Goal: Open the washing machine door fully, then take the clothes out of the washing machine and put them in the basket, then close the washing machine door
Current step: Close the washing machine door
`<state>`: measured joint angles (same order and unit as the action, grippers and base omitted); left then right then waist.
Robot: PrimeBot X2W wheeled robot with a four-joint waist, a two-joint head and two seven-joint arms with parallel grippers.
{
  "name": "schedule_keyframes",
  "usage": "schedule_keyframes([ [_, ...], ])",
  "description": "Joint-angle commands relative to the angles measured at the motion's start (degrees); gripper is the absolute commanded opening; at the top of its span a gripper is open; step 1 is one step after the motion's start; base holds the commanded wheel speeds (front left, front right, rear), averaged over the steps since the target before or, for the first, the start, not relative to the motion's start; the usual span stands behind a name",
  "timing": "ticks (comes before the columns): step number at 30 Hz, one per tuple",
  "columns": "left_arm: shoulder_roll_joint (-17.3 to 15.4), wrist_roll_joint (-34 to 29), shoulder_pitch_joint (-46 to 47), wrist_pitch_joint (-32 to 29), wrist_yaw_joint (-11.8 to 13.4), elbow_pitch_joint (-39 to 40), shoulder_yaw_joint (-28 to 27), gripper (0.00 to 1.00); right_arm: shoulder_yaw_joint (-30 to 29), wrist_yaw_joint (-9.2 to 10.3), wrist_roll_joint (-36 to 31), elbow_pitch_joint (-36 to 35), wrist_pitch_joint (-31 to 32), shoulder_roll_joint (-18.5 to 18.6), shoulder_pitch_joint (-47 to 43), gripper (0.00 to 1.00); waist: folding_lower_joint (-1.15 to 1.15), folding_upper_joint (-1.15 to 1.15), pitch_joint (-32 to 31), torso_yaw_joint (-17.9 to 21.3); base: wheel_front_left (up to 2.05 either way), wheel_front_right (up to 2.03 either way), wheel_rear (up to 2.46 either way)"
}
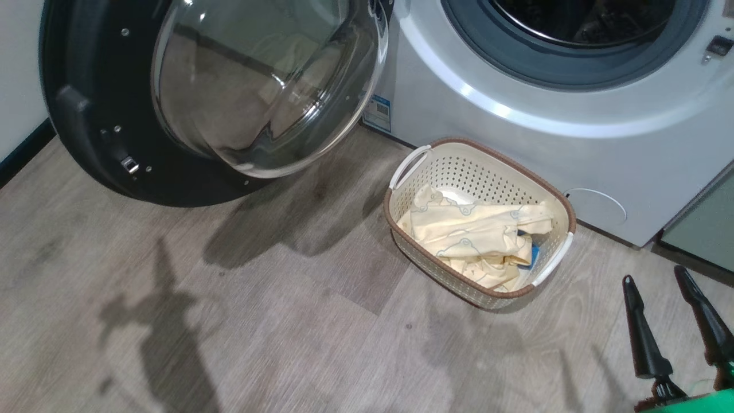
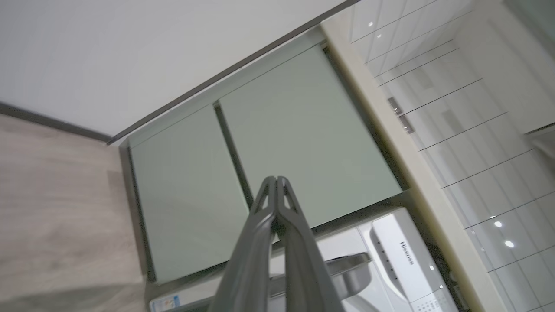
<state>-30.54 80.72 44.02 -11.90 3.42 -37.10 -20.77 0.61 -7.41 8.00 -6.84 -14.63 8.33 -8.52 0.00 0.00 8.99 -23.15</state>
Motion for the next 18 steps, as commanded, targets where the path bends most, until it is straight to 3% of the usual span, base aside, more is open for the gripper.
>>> schedule_keyframes([
  [1, -4.5, 0.0, 2.8, -1.1, 0.3, 0.0, -0.9, 0.00, 1.2, -0.08, -0.1, -2.1, -0.4, 1.6, 2.7, 1.00, 0.00, 0.00, 0.3, 0.1, 0.00, 0.00, 0.00],
  [18, -4.6, -0.2, 4.9, -10.0, -1.3, -4.9, 4.0, 0.00, 1.9, -0.08, 0.3, -2.3, -0.4, 2.8, 4.7, 1.00, 0.00, 0.00, 3.7, 1.9, 0.00, 0.00, 0.00],
])
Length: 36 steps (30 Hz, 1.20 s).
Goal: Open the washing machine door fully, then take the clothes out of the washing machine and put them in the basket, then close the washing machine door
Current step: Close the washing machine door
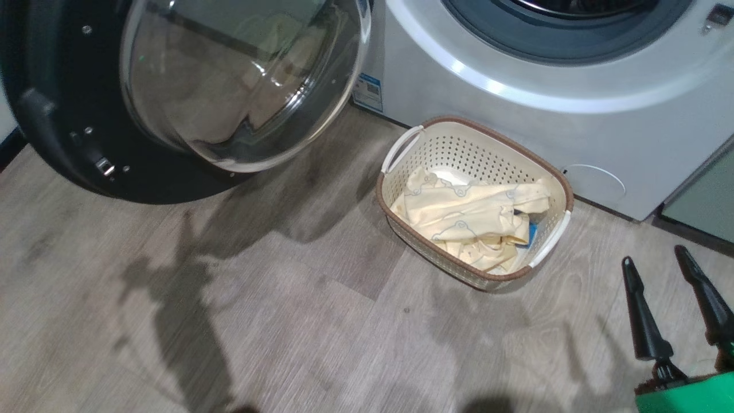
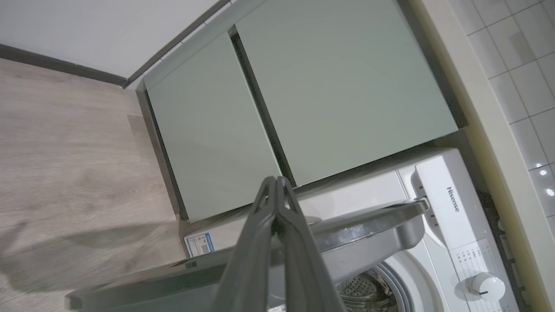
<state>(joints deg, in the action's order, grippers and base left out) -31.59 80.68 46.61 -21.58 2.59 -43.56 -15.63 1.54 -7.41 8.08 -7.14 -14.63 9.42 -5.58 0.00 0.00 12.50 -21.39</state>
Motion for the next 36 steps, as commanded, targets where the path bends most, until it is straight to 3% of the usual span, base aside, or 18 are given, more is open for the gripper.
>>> schedule_keyframes([
  [1, -3.4, 0.0, 2.3, -0.6, -0.6, 1.6, -1.0, 0.00, 1.0, -0.08, 0.2, -2.0, -0.4, 1.7, 1.9, 1.00, 0.00, 0.00, 0.4, 0.3, 0.00, 0.00, 0.00],
  [15, -2.9, 0.4, 1.6, -3.3, -0.8, 2.6, -0.2, 0.00, 0.7, -0.08, 0.3, -2.3, -0.4, 2.0, 3.3, 1.00, 0.00, 0.00, 2.7, 1.5, 0.00, 0.00, 0.00],
  [36, 0.9, 6.0, -6.2, -12.3, -6.8, 9.5, -0.8, 0.00, 1.2, -0.08, 0.9, -1.9, -0.4, 1.9, 3.4, 1.00, 0.00, 0.00, 1.9, 0.5, 0.00, 0.00, 0.00],
])
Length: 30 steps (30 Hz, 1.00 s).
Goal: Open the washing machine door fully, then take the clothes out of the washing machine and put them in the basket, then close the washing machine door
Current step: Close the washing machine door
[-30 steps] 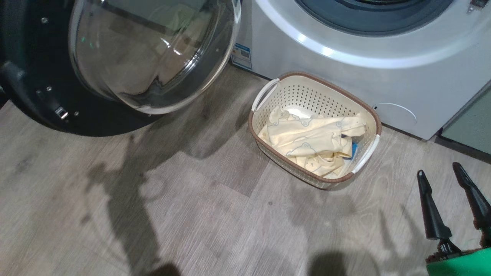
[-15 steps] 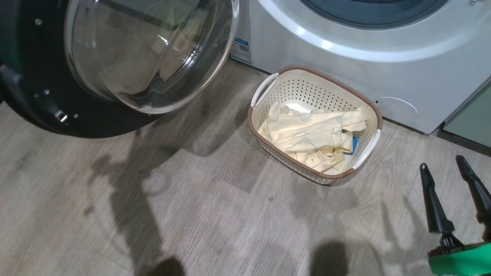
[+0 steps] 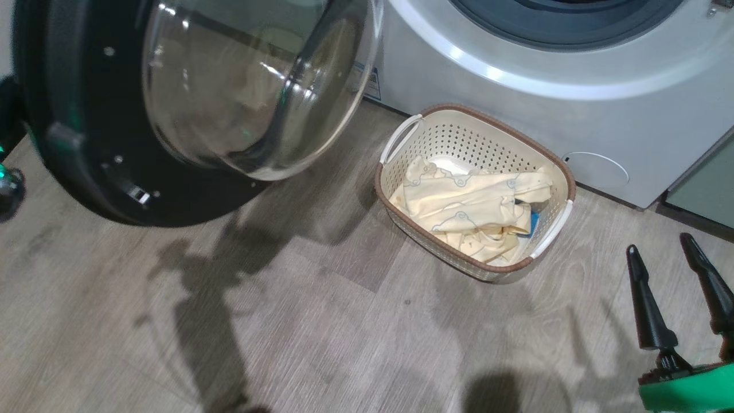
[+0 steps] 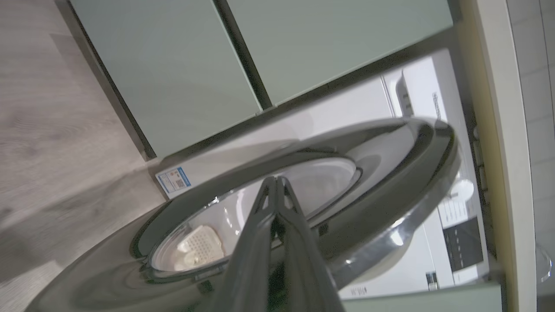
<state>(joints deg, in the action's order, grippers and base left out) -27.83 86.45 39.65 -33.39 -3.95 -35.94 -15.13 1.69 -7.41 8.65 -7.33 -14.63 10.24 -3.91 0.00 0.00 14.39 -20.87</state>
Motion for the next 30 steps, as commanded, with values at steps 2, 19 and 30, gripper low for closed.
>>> schedule_keyframes([
  [2, -2.4, 0.7, -0.3, -1.4, -0.8, 3.1, -1.1, 0.00, 1.0, -0.08, 0.4, -1.7, -0.4, 1.0, 1.6, 1.00, 0.00, 0.00, -0.1, 0.0, 0.00, 0.00, 0.00],
  [19, 2.2, 4.5, -7.8, -9.5, -2.3, 19.5, 2.1, 0.00, 1.1, -0.08, 0.5, -2.0, -0.4, -0.6, 1.8, 1.00, 0.00, 0.00, -1.4, 3.0, 0.00, 0.00, 0.00],
  [30, 4.7, 3.9, -10.4, -10.0, 0.0, 28.1, 4.3, 0.00, 1.5, -0.08, 0.7, -2.2, -0.4, -2.7, 3.4, 1.00, 0.00, 0.00, -0.9, 9.2, 0.00, 0.00, 0.00],
])
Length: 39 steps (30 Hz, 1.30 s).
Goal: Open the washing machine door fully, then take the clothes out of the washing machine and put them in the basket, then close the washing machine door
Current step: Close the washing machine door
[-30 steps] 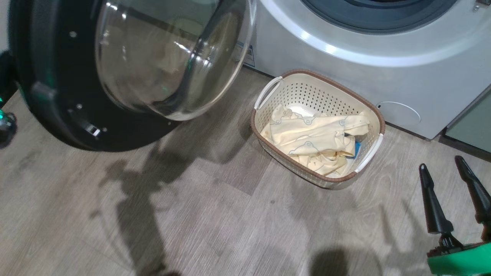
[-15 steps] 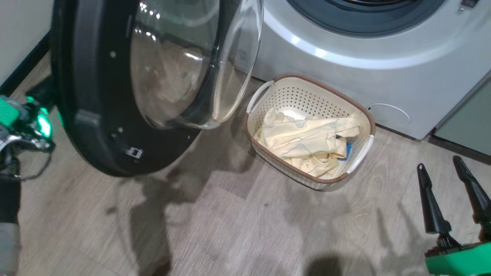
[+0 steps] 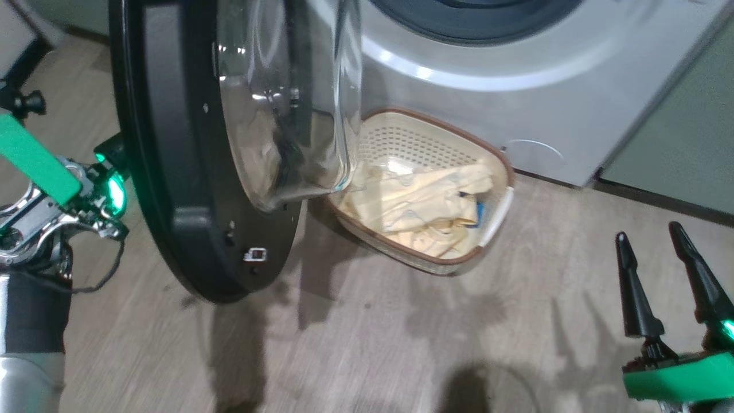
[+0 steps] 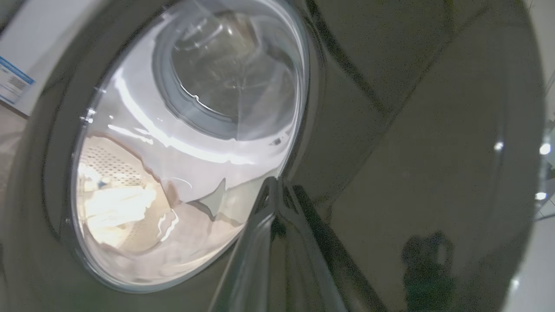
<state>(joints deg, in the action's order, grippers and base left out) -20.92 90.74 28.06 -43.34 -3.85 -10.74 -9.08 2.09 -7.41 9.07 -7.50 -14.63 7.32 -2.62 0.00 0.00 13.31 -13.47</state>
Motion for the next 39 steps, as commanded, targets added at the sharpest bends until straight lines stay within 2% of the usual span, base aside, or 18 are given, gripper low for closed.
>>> schedule_keyframes([
  [1, -2.2, -0.8, 1.1, 0.1, -0.1, 3.2, -1.7, 0.00, 1.2, -0.08, 0.3, -1.9, -0.4, 0.1, 2.3, 1.00, 0.00, 0.00, 0.1, 2.5, 0.00, 0.00, 0.00],
  [16, 0.9, -1.8, 2.2, 2.0, 0.2, 3.4, -0.1, 0.00, 1.7, -0.08, 0.6, -1.5, -0.4, -2.0, 3.7, 1.00, 0.00, 0.00, -0.6, 12.8, 0.00, 0.00, 0.00],
  [23, 2.0, -2.8, 4.2, 3.8, -0.2, 0.8, 0.3, 0.00, 2.8, -0.08, 0.9, -1.3, -0.4, -2.7, 4.4, 1.00, 0.00, 0.00, -0.3, 19.2, 0.00, 0.00, 0.00],
  [32, 2.5, -3.8, 7.2, 6.1, -1.0, -4.6, -0.1, 0.00, 3.0, -0.08, 1.0, -1.2, -0.4, -3.0, 4.7, 1.00, 0.00, 0.00, -0.3, 23.6, 0.00, 0.00, 0.00],
  [39, 2.8, -3.9, 9.1, 7.3, -1.9, -8.3, -0.5, 0.00, 2.7, -0.08, 1.1, -1.2, -0.4, -3.1, 4.7, 1.00, 0.00, 0.00, -0.4, 25.2, 0.00, 0.00, 0.00],
])
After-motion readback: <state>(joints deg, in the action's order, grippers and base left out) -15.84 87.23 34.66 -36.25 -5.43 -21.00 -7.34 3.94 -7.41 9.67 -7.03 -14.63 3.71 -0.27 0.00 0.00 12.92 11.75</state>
